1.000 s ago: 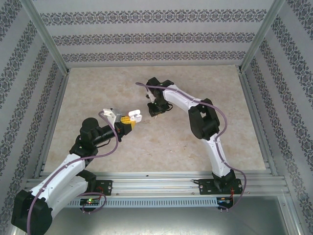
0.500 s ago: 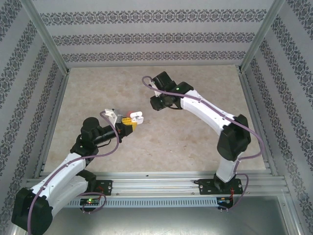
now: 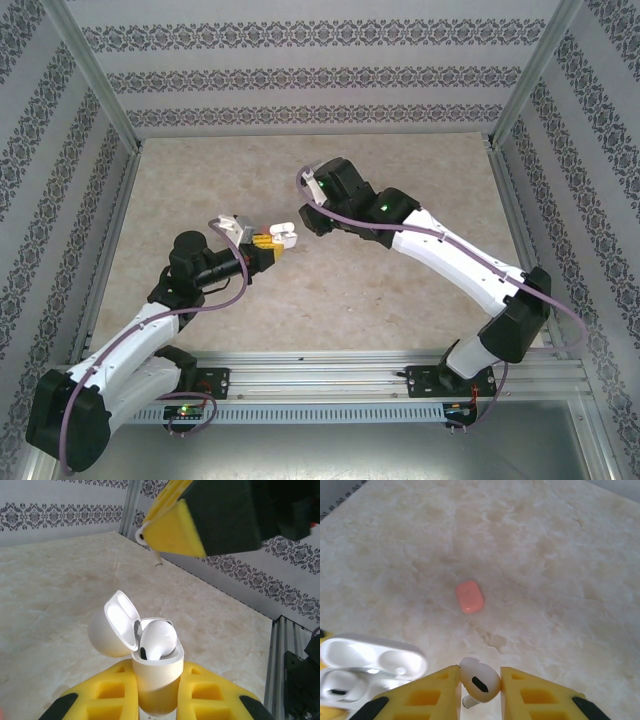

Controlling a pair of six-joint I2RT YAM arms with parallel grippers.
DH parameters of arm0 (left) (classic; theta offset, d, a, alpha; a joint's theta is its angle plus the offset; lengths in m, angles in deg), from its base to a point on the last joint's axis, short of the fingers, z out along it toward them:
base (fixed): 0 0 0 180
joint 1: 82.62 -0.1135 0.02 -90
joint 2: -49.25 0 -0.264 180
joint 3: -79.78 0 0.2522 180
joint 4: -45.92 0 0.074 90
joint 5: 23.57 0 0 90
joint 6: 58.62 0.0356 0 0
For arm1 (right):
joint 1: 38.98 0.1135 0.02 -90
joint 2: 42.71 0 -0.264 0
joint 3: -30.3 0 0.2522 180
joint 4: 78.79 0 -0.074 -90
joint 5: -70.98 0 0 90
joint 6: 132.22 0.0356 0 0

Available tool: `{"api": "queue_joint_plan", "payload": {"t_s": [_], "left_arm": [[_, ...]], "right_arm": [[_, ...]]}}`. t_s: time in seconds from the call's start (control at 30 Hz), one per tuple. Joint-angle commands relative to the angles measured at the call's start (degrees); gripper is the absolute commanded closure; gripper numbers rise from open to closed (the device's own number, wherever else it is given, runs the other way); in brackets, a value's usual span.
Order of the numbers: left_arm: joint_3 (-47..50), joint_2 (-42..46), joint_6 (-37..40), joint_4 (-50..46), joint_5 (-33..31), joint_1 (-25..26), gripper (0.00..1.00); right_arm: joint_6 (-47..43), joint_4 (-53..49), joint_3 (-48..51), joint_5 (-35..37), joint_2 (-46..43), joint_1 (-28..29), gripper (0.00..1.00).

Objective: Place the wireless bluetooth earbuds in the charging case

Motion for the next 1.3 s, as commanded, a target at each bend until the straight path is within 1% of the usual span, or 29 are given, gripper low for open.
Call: {"api": "queue_joint_plan", "payload": {"t_s": [0.0,0.4,0.9,1.27], "left_arm": [[-1.88,-0.22,-1.68,4.36,1.64,0.23,1.0],[-2.52,-0.98,-4.63,5.49,1.68,0.29,1.0],[-3.14,-1.96,-5.86,6.49,1.72,0.31,1.0],[-3.25,-2.59,-6.73,7.16,1.9,0.23,1.0]], "right_arm": [[-0.62,1.63,0.99,1.26,-1.76,1.67,0.76],[-1.32,3.11,1.28,-0.83,-0.5,4.35,0.76],[-2.1,3.55,1.9,-2.52,1.18,4.87,0.76],[-3.13,2.85,1.81,-0.68,1.44,4.88,0.76]]}}
